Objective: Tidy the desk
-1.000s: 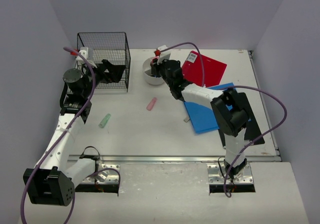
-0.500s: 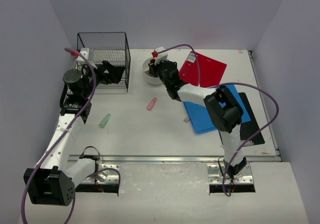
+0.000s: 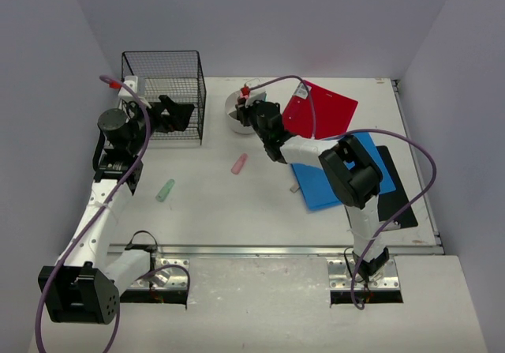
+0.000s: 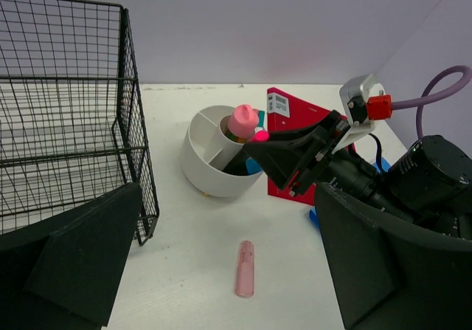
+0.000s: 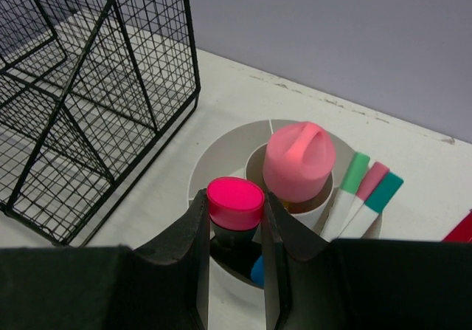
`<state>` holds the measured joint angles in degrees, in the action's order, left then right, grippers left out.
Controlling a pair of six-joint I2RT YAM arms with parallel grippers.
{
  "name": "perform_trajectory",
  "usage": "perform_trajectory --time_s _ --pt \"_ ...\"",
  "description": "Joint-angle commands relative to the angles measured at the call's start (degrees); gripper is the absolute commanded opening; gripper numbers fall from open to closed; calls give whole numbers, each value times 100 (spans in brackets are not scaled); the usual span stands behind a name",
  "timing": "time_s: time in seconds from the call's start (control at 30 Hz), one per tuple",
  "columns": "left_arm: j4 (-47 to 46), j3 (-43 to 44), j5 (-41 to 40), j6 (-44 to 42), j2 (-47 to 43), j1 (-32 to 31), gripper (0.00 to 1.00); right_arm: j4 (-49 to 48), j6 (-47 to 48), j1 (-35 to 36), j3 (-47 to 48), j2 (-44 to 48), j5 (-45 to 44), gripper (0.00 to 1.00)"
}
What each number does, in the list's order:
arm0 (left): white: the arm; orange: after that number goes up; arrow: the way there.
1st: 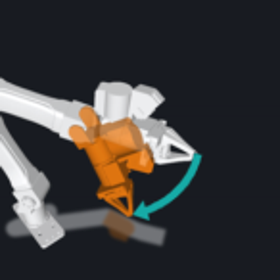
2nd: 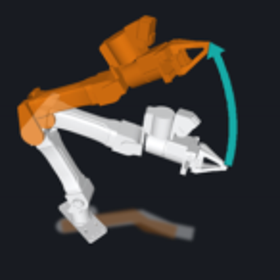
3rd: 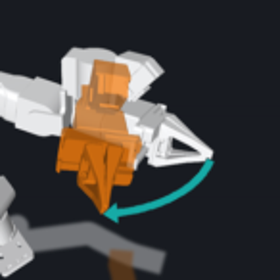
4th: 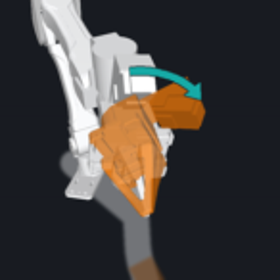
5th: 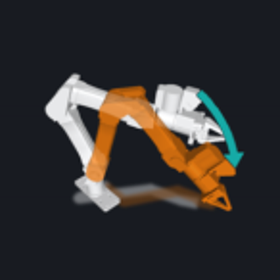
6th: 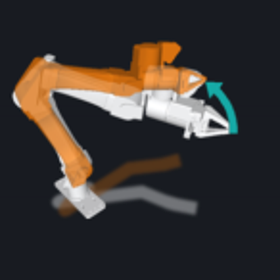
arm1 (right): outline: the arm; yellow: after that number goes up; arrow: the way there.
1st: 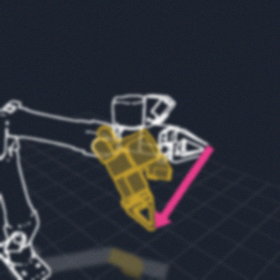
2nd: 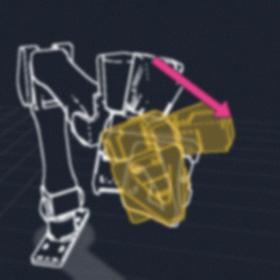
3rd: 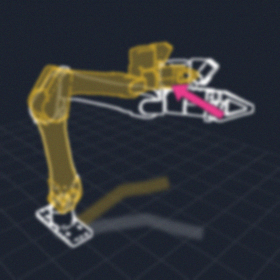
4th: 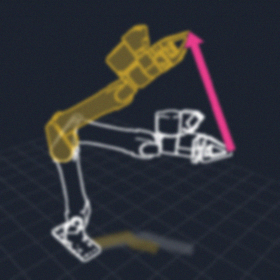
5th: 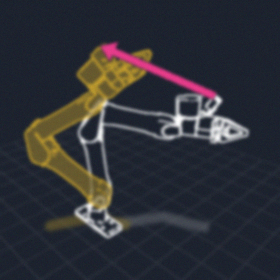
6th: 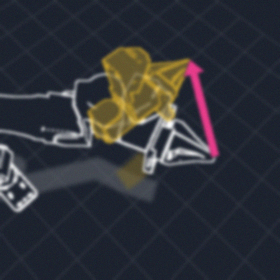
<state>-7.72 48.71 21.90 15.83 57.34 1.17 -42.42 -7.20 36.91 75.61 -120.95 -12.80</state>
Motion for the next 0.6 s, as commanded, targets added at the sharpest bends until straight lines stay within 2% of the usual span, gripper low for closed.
perform_trajectory --time_s 0.0,0.27,0.37,0.4,0.43,0.47,0.5,0.53,0.57 --pt "-118 84 -19 -69 -162 70 100 -240 -153 5 -167 -10 -274 1" --pt "-137 47 -15 -54 -162 81 100 27 -356 -91 -358 144 -329 1" --pt "-151 30 -10 -28 -153 85 100 217 -434 -167 -372 200 -305 4" --pt "-151 25 -10 -24 -153 85 100 278 -486 -192 -372 220 -284 7" --pt "-158 25 -7 -12 -153 85 100 314 -523 -210 -372 228 -277 17" --pt "-168 25 -5 -1 -153 85 100 384 -565 -243 -372 238 -267 30" --pt "-165 25 -7 -5 -157 82 100 442 -591 -272 -372 245 -260 36" --pt "-160 21 -1 -10 -165 80 100 507 -632 -308 -368 273 -242 46" --pt "-160 12 -1 -14 -171 85 100 551 -682 -331 -363 310 -203 50"
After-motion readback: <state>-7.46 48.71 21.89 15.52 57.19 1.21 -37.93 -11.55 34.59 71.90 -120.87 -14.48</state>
